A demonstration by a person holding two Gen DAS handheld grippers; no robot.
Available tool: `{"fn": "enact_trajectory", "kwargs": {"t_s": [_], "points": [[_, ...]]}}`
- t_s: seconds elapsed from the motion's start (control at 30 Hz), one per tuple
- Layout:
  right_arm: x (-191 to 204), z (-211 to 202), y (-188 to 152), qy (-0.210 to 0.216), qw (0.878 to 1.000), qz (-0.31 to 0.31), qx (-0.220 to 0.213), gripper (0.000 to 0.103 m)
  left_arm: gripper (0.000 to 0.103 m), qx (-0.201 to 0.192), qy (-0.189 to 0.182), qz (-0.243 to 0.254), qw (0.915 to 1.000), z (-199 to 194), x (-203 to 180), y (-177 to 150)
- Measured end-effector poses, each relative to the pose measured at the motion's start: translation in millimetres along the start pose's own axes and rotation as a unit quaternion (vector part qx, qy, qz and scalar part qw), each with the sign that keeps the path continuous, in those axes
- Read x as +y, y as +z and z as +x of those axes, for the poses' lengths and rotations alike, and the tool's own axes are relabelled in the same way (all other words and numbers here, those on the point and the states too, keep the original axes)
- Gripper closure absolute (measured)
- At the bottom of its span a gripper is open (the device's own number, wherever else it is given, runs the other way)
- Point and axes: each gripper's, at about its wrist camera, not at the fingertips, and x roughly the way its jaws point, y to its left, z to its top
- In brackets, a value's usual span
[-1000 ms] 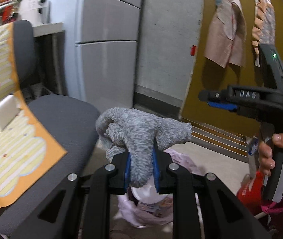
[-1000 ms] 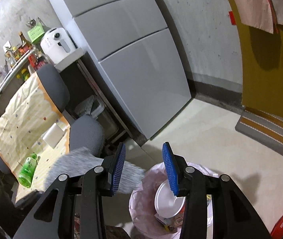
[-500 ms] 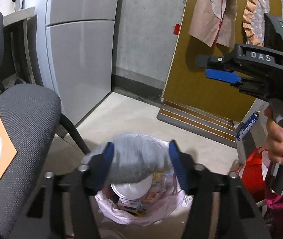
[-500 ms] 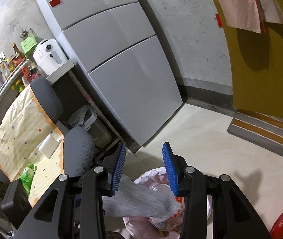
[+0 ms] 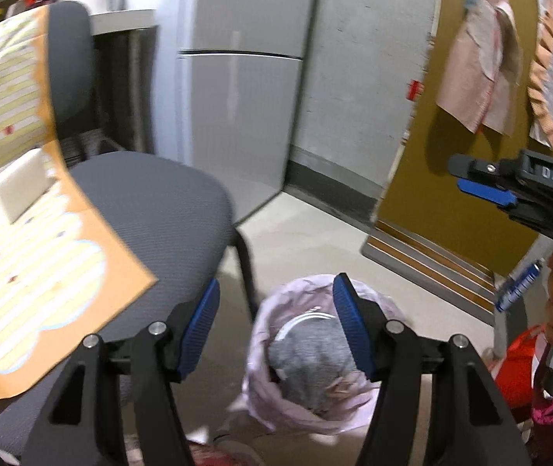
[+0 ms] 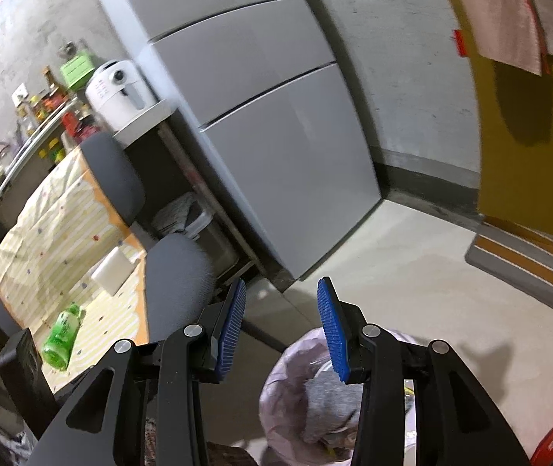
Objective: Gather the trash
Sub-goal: 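Return both open tools to the chair, then grasp the green bottle with the left tool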
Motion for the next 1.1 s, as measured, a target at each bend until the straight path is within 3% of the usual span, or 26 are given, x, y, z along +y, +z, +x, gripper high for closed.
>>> {"fn": "enact_trajectory", "kwargs": {"t_s": [0.23, 0.37, 0.53, 0.6, 0.7, 0.83, 1.1], "points": [[62, 20, -4, 0.045, 0.998, -0.047, 0.020, 0.058, 0.014, -0.032, 0.086, -0.045, 0.9948, -47, 53, 0], [104, 34, -5, 0.070, 0.994, -0.080, 0.030, 0.054, 0.007, -0.046, 0.143, -0.077, 0.9856, -75, 90, 1], [156, 53, -6, 0.095, 0.986, -0.127, 0.039, 0.039, 0.007, -0.061, 0.229, -0.126, 0.9634, -111, 152, 3], [172, 60, -7, 0.102, 0.984, -0.139, 0.040, 0.029, 0.007, -0.062, 0.253, -0.143, 0.9549, -121, 175, 4], [196, 73, -8, 0.108, 0.981, -0.154, 0.041, 0.021, 0.007, -0.064, 0.288, -0.175, 0.9394, -135, 213, 6], [225, 94, -8, 0.116, 0.977, -0.171, 0.046, 0.020, 0.007, -0.059, 0.317, -0.211, 0.9229, -147, 260, 3], [275, 140, -15, 0.114, 0.970, -0.205, 0.069, 0.017, 0.007, 0.002, 0.320, -0.256, 0.9124, -123, 319, -6]]}}
